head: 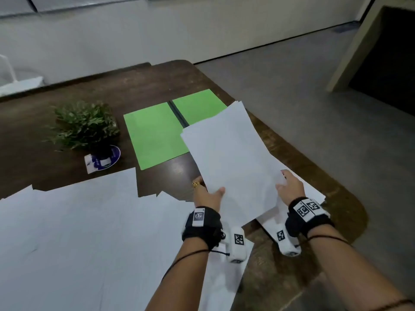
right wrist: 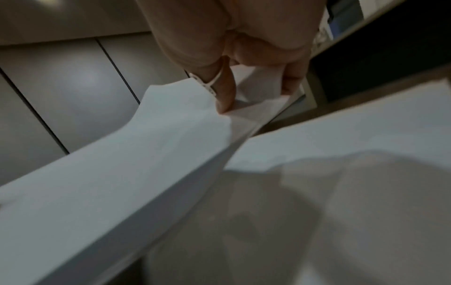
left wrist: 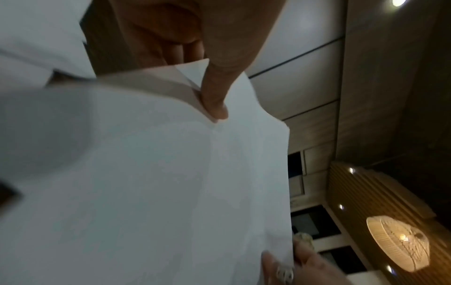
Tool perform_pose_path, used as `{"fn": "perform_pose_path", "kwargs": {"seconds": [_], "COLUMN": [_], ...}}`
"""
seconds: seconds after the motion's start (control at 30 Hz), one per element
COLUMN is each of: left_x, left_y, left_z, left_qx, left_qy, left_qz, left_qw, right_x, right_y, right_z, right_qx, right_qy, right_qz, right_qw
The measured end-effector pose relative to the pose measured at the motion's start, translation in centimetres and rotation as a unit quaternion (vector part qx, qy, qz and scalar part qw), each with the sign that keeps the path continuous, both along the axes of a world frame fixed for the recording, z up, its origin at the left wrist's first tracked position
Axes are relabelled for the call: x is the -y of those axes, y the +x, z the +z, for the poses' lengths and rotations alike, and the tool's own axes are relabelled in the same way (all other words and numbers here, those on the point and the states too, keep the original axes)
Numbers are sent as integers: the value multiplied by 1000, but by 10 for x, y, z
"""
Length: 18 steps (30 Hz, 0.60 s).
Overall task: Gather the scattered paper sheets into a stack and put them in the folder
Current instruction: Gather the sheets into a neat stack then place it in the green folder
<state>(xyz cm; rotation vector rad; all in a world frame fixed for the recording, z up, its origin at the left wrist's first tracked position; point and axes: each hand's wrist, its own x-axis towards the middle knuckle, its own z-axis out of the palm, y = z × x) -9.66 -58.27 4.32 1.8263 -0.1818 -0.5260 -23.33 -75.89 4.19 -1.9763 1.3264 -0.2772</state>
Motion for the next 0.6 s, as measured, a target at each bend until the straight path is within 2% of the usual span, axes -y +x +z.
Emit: {"fn": "perform_pose_path", "kwargs": {"seconds": [0.17, 0.33, 0.47, 0.6], "left_x": [37, 57, 50, 7], "left_y": [-42, -69, -73, -47], "left_z": [-21, -48, -44, -38], "left_qx": [-29, -65, -17, 69], "left_qy": [55, 119, 213, 260], "left_qz": [-53, -100, -146, -147], "left_qw": [997, 986, 966, 952], "right_x": [42, 57, 49, 13], "right_y": [-25, -43, -44, -27], "right_z": [-2, -21, -31, -26], "right_qx": [-138, -198, -257, -254], "right_qy": [-55, -49, -75, -131], "right_qz": [-13, -17, 52, 166], "right_qw": [989, 979, 962, 944]}}
